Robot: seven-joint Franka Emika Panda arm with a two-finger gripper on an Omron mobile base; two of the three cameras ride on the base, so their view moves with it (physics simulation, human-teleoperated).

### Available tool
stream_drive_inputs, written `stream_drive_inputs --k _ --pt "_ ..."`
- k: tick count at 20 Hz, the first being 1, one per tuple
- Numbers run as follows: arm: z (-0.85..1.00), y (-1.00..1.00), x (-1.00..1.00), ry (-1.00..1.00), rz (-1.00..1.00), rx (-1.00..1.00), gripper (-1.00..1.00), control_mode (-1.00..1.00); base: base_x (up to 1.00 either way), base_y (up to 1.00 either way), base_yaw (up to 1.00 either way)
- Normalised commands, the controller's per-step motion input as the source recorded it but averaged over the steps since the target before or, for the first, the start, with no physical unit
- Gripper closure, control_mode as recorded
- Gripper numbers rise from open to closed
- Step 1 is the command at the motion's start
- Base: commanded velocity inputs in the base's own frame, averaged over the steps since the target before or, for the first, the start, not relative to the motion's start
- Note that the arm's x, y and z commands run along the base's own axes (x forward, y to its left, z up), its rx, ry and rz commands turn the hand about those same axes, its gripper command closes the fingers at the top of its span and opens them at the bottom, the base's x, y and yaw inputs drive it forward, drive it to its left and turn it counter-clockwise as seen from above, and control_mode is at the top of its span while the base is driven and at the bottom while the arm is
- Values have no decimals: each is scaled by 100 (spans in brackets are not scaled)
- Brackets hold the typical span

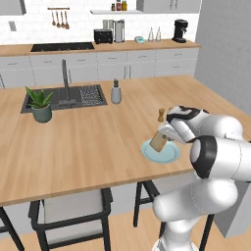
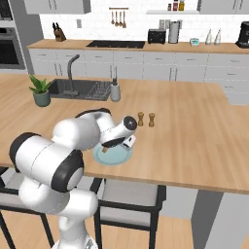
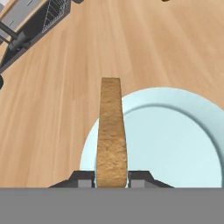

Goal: Start the toaster. Once the lever pops up, take the bread to the plate on the dining counter.

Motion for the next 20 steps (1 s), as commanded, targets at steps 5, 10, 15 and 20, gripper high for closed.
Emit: stream_drive_inputs --k 5,10,15,20 --pt "0 0 0 0 0 0 -100 -100 0 0 0" --pt "0 -7 0 0 0 0 -100 -100 0 0 0" --pt "3 -27 0 -7 0 -2 -100 -100 0 0 0" --pt "9 -24 0 -9 -9 -4 -100 -100 0 0 0"
